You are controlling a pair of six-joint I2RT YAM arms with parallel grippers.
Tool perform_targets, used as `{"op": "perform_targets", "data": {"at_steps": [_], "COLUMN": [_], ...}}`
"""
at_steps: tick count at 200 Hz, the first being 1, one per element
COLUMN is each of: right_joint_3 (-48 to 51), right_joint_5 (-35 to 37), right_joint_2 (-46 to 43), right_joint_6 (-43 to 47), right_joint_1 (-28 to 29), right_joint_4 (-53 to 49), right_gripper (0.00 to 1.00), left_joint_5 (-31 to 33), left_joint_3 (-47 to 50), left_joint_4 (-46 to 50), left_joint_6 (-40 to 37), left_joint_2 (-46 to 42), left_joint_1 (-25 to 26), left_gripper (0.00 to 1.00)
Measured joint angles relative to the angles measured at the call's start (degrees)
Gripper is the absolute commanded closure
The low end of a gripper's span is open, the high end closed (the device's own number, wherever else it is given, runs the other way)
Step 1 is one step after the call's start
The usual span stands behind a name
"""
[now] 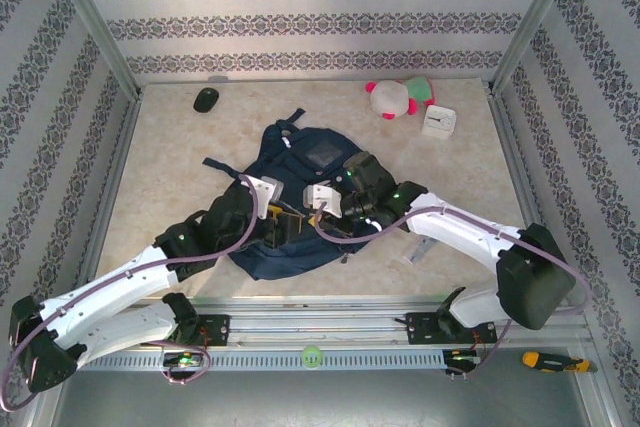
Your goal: Pack books, pencil case, and school supplies into a backpack
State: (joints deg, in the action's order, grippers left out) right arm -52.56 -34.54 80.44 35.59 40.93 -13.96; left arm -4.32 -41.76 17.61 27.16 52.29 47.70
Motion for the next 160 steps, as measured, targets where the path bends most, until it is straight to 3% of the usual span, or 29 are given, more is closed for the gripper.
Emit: {"op": "perform_targets", "data": {"at_steps": [62, 113, 160], "right_joint_3": [-1.0, -2.2, -2.6], "right_joint_5": [-1.6, -2.2, -2.6], "right_joint_2": [1.3, 1.6, 1.6], "right_joint_6": [-2.3, -4.3, -5.7], "right_joint_1": [-0.3, -0.7, -0.7], "right_joint_4": [-1.5, -1.8, -1.8], "right_gripper": [1.0, 1.0, 1.0], "left_joint_5": [3.9, 4.0, 5.1], "left_joint_3": [0.0, 0.8, -3.5], "left_joint_4": [0.2, 1.9, 10.7], "left_joint_6": [-1.9, -1.2, 8.4], "left_joint_2": [1.9, -2.4, -7.4], "left_joint_1": [2.9, 3.0, 3.0], "left_gripper": [0.46, 0.47, 0.52]}}
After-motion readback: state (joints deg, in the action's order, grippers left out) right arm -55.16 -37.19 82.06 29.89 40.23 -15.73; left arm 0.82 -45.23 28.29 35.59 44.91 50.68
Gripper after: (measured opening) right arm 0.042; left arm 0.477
